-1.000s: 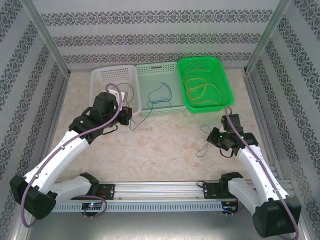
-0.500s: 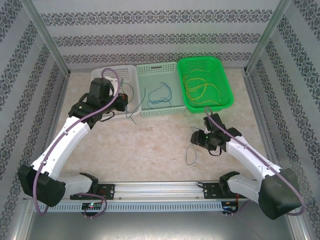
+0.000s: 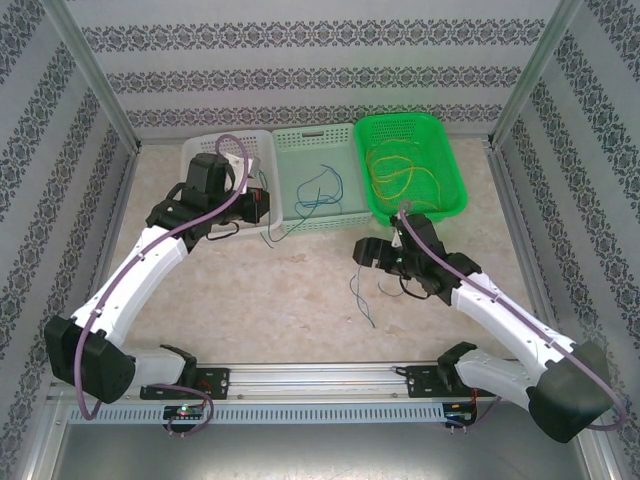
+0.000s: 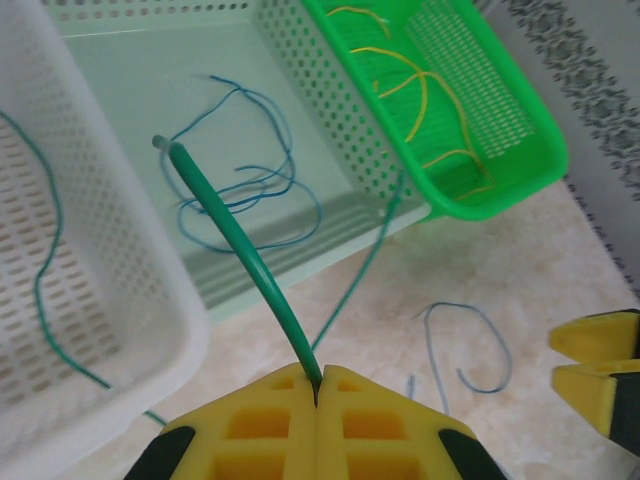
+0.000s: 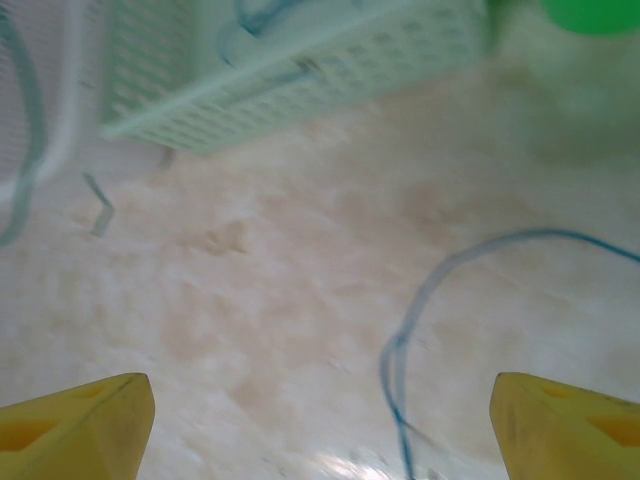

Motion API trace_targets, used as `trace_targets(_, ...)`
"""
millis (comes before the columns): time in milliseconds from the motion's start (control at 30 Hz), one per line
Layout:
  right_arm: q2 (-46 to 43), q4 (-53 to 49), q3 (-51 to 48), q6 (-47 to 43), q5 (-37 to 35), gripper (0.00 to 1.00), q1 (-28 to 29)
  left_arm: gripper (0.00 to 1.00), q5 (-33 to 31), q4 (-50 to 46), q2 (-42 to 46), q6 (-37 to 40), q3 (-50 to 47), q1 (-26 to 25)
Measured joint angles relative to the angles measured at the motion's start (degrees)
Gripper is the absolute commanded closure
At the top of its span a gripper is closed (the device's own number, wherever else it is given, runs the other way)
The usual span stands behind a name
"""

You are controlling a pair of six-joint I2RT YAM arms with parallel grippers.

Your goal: Untangle the cables

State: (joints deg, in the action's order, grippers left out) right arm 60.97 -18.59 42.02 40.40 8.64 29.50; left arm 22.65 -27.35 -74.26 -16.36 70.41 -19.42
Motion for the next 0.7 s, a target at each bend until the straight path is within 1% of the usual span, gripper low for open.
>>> trace_targets(200,8.85,11.52,3.98,4.09,1.9,0.14,1.88,1.0,5.22,4.61,-0.33,-2.67,-1.14,0.0)
trace_targets(333,16.13,16.52,8.41,5.84,3.04,0.17,3.06,1.0,7.43,6.32,-0.31,-3.65,-2.32,0.0)
trace_targets(467,22.38,21.73,12.28,7.65,3.98,0.24,3.45,1.0,8.96,7.39,0.0,-4.0,-3.13,0.0)
trace_targets(533,24.98,23.69,13.77,8.7,4.5,0.3,3.67,1.0,9.31,7.72,0.55,-4.26,-3.48,0.0)
trace_targets(567,26.34,24.52,14.6,9.2,4.7,0.35,3.74,1.0,9.4,7.96,0.85,-4.35,-3.63,0.0)
trace_targets(633,28.48,25.62,16.0,10.05,5.01,0.52,3.78,1.0,9.7,8.83,1.49,-4.7,-4.09,0.0)
trace_targets(700,30.05,26.67,16.68,10.99,5.33,0.81,3.78,1.0,9.73,9.88,2.12,-5.11,-4.61,0.0)
